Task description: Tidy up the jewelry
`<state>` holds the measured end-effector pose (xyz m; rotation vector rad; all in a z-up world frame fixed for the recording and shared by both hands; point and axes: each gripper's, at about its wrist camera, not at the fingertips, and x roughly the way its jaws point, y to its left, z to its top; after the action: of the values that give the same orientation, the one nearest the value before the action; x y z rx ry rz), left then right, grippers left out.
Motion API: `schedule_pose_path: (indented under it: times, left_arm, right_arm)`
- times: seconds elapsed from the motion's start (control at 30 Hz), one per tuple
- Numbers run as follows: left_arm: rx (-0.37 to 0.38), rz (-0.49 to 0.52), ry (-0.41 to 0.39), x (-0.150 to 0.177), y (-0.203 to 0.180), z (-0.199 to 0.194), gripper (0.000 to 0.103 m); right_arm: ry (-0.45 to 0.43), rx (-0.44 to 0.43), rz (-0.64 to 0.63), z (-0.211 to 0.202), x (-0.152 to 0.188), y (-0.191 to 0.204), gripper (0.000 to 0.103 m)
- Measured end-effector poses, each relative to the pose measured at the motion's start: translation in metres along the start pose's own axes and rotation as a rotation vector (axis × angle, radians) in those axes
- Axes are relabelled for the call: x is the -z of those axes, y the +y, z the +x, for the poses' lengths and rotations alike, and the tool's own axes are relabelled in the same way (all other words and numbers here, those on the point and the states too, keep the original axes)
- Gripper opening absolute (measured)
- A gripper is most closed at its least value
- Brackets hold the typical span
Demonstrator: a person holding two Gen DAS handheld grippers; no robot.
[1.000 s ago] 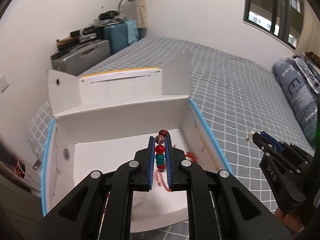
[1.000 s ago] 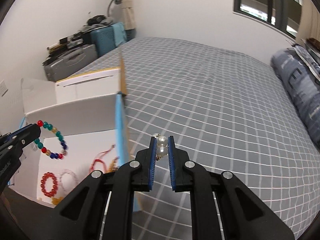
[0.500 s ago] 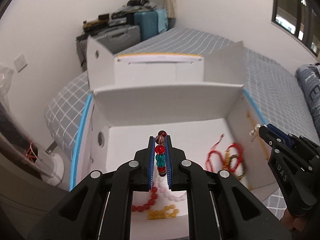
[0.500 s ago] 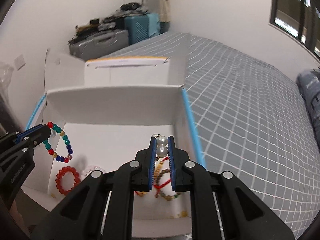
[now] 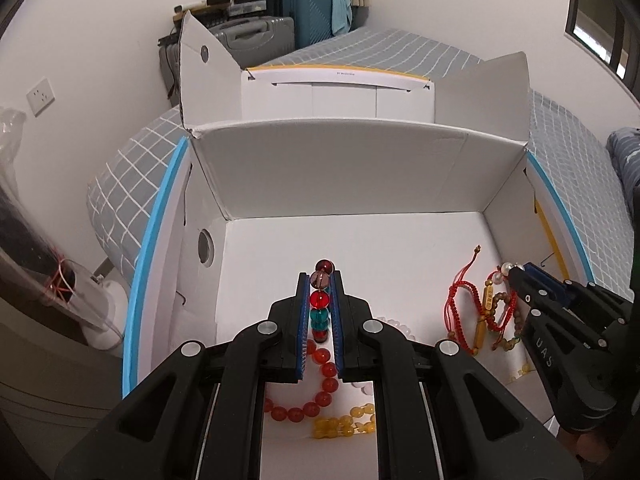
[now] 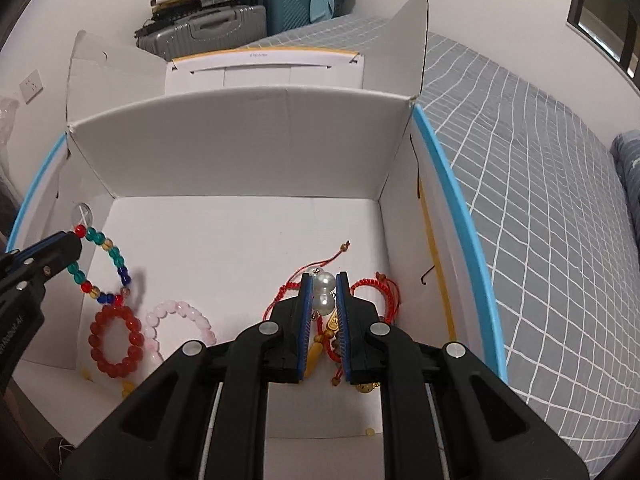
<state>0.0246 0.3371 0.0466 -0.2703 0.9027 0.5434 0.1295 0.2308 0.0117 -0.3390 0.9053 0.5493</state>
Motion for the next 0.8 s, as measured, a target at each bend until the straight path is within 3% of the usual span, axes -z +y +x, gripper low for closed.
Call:
schedule_pose_path:
  times: [0.2,0.23,0.3,0.4,0.47,0.67,0.8]
  left_arm:
    - [-0.012,-0.009,0.009,-0.001,0.003,0.003,0.012]
    - [-0.012,-0.011,0.013,-0.001,0.003,0.003,0.017]
    - [-0.011,-0.021,0.015,0.000,0.005,0.003,0.030]
    - [-0.016,-0.022,-0.011,0.001,0.007,-0.007,0.042]
    - [-0.023,-0.024,-0.034,0.003,0.007,-0.014,0.058]
    - [-0.033,-0.026,-0.114,0.009,0.010,-0.044,0.089]
    - [-0.026,-0.038,-0.154,0.019,0.015,-0.062,0.094]
  right_arm:
    - [-0.004,-0.003,-0.010,0.001,-0.003,0.003,0.015]
    - [-0.006,0.000,-0.012,0.001,-0.002,0.003,0.018]
    - [-0.024,0.002,-0.015,-0.003,-0.003,0.005,0.037]
    - [-0.062,-0.003,-0.010,-0.015,-0.004,0.003,0.053]
    - [-0.091,-0.003,-0.002,-0.026,-0.004,0.001,0.065]
    - [-0.186,-0.013,0.036,-0.068,-0.006,-0.009,0.087]
    - [-0.229,-0.036,0.076,-0.095,-0.001,-0.018,0.093]
